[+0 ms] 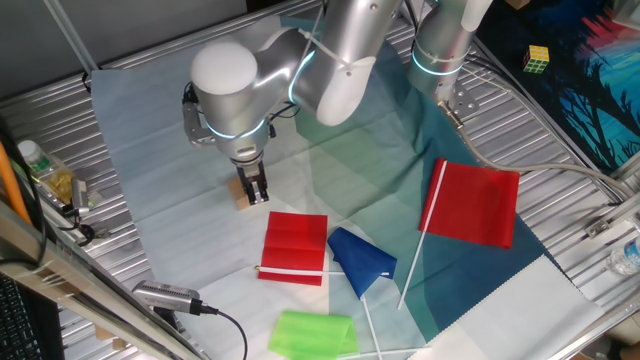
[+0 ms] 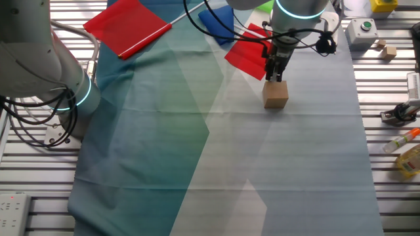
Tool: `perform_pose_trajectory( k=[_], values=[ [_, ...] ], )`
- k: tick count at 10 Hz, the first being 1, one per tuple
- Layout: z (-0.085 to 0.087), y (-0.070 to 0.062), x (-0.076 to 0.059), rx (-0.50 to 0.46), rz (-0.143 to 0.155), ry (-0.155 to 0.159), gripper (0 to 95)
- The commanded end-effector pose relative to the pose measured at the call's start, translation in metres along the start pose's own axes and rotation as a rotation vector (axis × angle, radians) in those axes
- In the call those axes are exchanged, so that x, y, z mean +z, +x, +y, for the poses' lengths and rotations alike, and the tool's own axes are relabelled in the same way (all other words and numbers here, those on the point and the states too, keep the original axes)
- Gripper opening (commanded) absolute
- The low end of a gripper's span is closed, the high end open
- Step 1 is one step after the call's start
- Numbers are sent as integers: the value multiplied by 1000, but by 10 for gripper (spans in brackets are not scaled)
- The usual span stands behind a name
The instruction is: Approach and touch the side of the small block
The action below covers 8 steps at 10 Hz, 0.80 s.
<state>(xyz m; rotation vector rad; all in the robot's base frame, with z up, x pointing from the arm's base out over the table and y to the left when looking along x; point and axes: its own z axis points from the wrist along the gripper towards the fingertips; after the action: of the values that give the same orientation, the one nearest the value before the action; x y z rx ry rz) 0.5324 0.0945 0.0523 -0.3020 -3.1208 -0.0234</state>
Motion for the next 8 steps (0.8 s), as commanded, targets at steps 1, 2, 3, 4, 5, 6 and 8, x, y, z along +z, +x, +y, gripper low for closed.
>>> perform_pose_trajectory(
  k=[1, 2, 3, 4, 5, 6, 8],
  values=[
    [0, -1, 1, 4, -15, 1, 0],
    [0, -1, 1, 0, -19, 1, 0],
    [0, -1, 1, 2, -19, 1, 0],
    [0, -1, 1, 2, -18, 0, 0],
    [0, -1, 1, 2, -18, 1, 0],
    [0, -1, 1, 2, -17, 1, 0],
    [0, -1, 1, 0, -15, 1, 0]
  ],
)
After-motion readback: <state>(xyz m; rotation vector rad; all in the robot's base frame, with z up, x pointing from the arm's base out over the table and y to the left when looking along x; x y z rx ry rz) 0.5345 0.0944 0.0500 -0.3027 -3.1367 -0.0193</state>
